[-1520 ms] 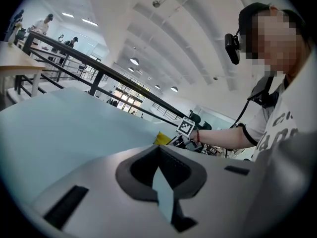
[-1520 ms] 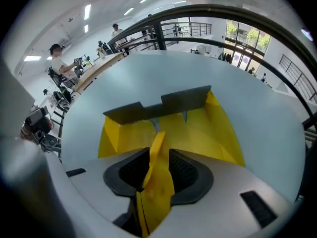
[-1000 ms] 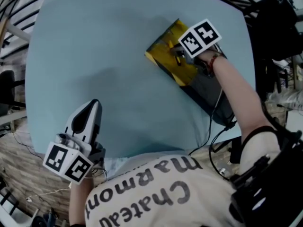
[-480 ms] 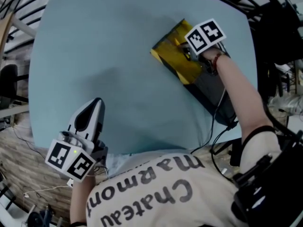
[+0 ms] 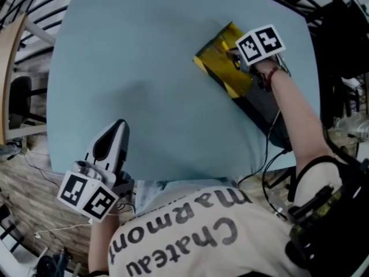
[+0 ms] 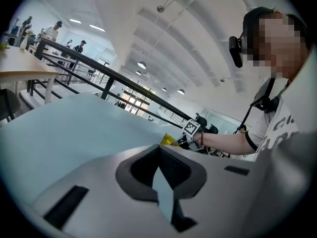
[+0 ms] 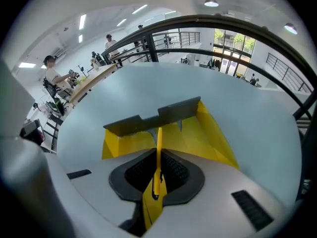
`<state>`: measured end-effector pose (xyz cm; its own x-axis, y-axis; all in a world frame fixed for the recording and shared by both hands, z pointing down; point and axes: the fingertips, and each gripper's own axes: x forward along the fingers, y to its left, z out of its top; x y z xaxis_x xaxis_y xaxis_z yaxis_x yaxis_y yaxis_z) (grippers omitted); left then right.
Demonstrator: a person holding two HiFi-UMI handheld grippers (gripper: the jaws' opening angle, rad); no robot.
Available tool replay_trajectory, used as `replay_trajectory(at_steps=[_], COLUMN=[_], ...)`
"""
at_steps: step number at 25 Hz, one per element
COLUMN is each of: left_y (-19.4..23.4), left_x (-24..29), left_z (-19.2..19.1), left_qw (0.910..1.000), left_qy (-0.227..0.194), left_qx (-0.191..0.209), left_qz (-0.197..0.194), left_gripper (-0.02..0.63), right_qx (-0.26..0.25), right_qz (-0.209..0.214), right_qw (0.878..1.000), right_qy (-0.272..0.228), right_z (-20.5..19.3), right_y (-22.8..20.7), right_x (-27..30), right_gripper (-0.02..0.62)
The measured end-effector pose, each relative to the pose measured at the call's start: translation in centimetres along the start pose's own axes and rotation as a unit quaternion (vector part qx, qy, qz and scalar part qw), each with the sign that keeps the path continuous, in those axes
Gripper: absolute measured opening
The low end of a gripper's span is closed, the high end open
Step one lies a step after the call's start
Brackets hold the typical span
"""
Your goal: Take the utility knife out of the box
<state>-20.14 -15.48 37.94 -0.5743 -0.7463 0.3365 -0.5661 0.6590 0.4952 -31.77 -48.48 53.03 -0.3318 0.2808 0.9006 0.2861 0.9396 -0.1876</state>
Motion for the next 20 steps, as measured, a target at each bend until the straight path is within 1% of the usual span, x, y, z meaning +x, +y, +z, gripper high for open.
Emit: replay_trajectory(at_steps=[2,4,7,9,12,15,16,18,20], left_y=[-0.1,0.2,0.6,0.3,-0.2,-0.4,-0.4,-0.7,-1.2], left_x=[-0.5,-0.9,-1.7,-2.6,-4.4,-6.9,-7.8,-9.7,-11.6], left_z=[0.1,0.3,0.6,0.9,1.8,3.9,4.8,6.3,7.1], left_qw=[1.0,0.9998,0.9993,0.9981,0.9955,0.993,0.9925,0.9916,0.9898], left_qy=[0.002,0.0,-0.005,-0.007,-0.013,-0.029,-0.034,-0.043,-0.048], left_qx=[0.002,-0.001,0.009,0.022,0.044,0.058,0.057,0.047,0.043], left_qz=[-0.007,-0.018,-0.037,-0.057,-0.083,-0.099,-0.103,-0.112,-0.127], left_gripper=[0.002,0.002,0.002,0.002,0.002,0.002,0.002,0.002,0.002], right_qx=[0.001,0.008,0.029,0.042,0.051,0.049,0.045,0.047,0.073], right_qz=[-0.013,-0.017,-0.025,-0.055,-0.103,-0.129,-0.126,-0.101,-0.08], right_qw=[0.999,0.996,0.984,0.97,0.943,0.918,0.911,0.902,0.892], right_qy=[-0.035,-0.087,-0.174,-0.233,-0.313,-0.373,-0.389,-0.416,-0.44], right_z=[0.8,1.7,2.7,3.0,2.7,2.2,2.3,2.3,1.6], right_y=[0.4,1.6,3.7,4.6,6.0,8.7,10.1,13.4,16.6], right_x=[-1.2,-2.7,-5.0,-6.7,-9.6,-12.6,-13.5,-15.0,-16.0], right_gripper=[0.052,0.052,0.052,0.052,0.052,0.052,0.052,0.052,0.052])
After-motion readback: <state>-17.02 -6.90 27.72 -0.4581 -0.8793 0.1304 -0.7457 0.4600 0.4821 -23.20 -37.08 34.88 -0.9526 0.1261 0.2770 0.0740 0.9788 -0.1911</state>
